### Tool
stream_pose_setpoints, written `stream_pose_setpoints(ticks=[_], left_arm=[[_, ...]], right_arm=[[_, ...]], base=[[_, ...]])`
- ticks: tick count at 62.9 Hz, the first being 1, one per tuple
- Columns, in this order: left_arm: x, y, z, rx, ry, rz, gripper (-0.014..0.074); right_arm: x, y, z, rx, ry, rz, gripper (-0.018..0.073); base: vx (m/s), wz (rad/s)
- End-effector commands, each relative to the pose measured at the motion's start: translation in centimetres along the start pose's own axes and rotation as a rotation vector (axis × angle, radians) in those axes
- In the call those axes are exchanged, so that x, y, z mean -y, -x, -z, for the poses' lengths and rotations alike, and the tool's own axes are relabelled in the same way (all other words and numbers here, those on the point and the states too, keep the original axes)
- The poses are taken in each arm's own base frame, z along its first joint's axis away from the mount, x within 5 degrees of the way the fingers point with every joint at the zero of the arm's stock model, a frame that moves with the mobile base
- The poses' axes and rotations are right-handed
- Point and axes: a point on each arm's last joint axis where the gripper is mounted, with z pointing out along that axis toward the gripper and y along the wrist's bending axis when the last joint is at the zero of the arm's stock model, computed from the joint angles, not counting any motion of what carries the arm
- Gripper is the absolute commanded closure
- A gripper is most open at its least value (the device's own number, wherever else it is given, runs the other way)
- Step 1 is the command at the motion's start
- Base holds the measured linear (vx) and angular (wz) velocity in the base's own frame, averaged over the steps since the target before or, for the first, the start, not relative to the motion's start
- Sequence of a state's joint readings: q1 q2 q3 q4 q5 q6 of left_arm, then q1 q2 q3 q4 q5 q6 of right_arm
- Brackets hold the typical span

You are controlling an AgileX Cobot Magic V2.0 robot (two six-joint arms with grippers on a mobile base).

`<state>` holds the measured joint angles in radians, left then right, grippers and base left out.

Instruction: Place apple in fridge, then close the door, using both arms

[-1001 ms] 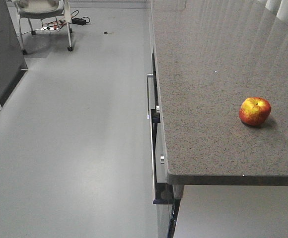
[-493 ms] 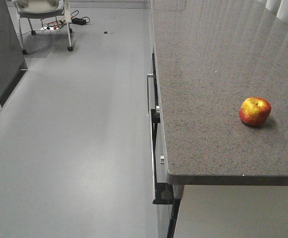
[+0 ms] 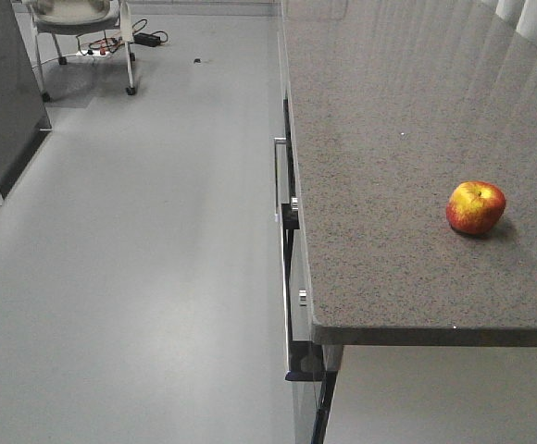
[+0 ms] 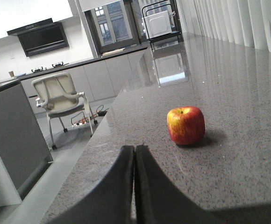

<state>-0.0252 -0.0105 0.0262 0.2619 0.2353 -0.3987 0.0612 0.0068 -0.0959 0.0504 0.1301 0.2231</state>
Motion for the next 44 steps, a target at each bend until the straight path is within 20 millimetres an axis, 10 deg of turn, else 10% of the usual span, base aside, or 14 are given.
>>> stream_pose_setpoints(ticks=[1, 13, 22, 36, 44], left_arm=[[0.2, -0.3, -0.1, 0.051, -0.032, 0.002, 0.0603], [0.2, -0.3, -0.1, 0.051, -0.032, 0.002, 0.0603], [0.2, -0.3, -0.1, 0.051, -0.032, 0.002, 0.0603], [0.2, -0.3, -0.1, 0.051, -0.032, 0.002, 0.0603], [0.2, -0.3, -0.1, 0.051, -0.032, 0.002, 0.0603]], right_arm=[[-1.2, 4.3, 0.1, 0.028, 0.001, 0.034, 0.0564], [-2.5, 10.8, -1.6, -0.049, -0.061, 0.185, 0.0532], [-3.4, 14.2, -3.5, -0.041, -0.063, 0.25, 0.0344], [-3.6, 14.8, -5.7, -0.047, -0.056, 0.253, -0.0129], [-3.5, 14.5, -6.9, -0.096, -0.066, 0.256, -0.0166]], base=[[0.0, 0.0], [0.0, 0.0], [0.0, 0.0], [0.0, 0.0], [0.0, 0.0]])
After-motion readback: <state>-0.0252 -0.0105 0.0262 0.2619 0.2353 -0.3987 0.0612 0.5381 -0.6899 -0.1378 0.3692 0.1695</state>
